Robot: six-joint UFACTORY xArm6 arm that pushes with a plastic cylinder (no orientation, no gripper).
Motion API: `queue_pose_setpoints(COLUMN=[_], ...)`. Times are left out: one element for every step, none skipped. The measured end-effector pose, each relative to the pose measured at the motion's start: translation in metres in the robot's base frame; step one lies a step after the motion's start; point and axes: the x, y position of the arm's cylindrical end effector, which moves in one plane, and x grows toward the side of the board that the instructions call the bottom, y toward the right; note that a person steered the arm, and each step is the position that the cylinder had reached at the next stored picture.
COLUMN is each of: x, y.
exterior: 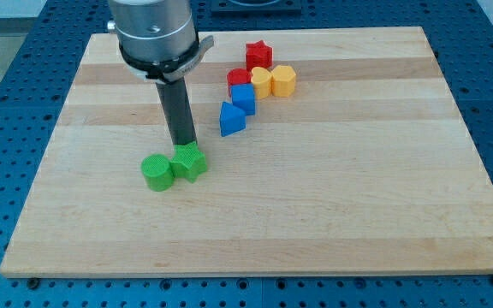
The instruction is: Push the line of blocks slightly right
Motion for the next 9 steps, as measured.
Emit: queue_pose_setpoints(x=[-0.003, -0.029, -0.054, -0.077, -0.104, -0.119, -0.121, -0.121, -0.121], y=[0.0, 0.0, 0.0, 0.0, 0.0, 0.007, 0.025, 0.038, 0.043])
